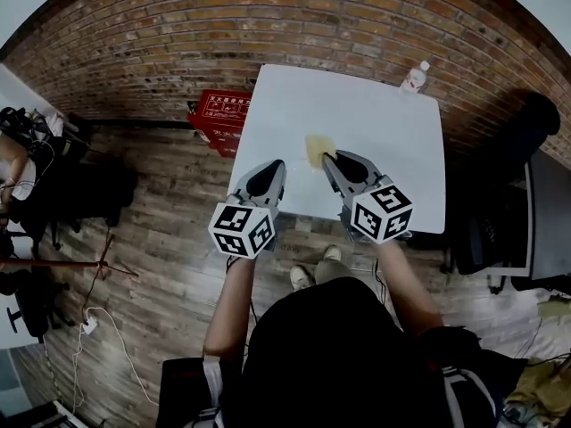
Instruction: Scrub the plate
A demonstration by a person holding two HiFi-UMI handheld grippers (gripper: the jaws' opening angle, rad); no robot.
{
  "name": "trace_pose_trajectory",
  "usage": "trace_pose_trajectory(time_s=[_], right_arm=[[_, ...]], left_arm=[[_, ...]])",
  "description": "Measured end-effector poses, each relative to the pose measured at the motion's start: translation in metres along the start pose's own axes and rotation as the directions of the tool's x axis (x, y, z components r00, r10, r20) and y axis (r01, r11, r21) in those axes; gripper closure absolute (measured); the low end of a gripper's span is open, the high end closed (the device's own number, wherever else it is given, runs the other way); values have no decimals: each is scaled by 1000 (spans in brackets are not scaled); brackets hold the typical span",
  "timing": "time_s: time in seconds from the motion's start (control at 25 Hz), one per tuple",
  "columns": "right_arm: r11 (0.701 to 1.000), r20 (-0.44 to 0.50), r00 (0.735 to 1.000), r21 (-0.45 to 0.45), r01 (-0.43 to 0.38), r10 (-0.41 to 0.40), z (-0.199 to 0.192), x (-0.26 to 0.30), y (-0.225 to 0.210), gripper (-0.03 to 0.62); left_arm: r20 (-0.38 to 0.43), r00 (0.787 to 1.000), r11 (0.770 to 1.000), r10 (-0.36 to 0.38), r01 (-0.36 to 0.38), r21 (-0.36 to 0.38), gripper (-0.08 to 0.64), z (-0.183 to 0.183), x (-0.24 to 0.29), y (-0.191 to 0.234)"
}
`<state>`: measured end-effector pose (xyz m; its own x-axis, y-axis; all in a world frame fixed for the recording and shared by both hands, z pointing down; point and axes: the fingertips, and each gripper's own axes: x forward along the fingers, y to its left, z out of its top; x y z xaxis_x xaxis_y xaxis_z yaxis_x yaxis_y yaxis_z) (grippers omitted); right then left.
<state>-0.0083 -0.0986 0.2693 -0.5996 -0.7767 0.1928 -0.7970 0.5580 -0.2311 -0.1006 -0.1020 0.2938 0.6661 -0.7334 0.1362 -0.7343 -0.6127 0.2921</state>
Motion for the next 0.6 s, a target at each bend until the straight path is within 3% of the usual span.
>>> trace_pose_trajectory(time_s=[0.6], right_arm=[[999, -111, 994, 47, -1, 6, -31, 34, -39, 548]], left_arm=[[-92, 996, 999, 1, -5, -42, 541, -39, 38, 28]])
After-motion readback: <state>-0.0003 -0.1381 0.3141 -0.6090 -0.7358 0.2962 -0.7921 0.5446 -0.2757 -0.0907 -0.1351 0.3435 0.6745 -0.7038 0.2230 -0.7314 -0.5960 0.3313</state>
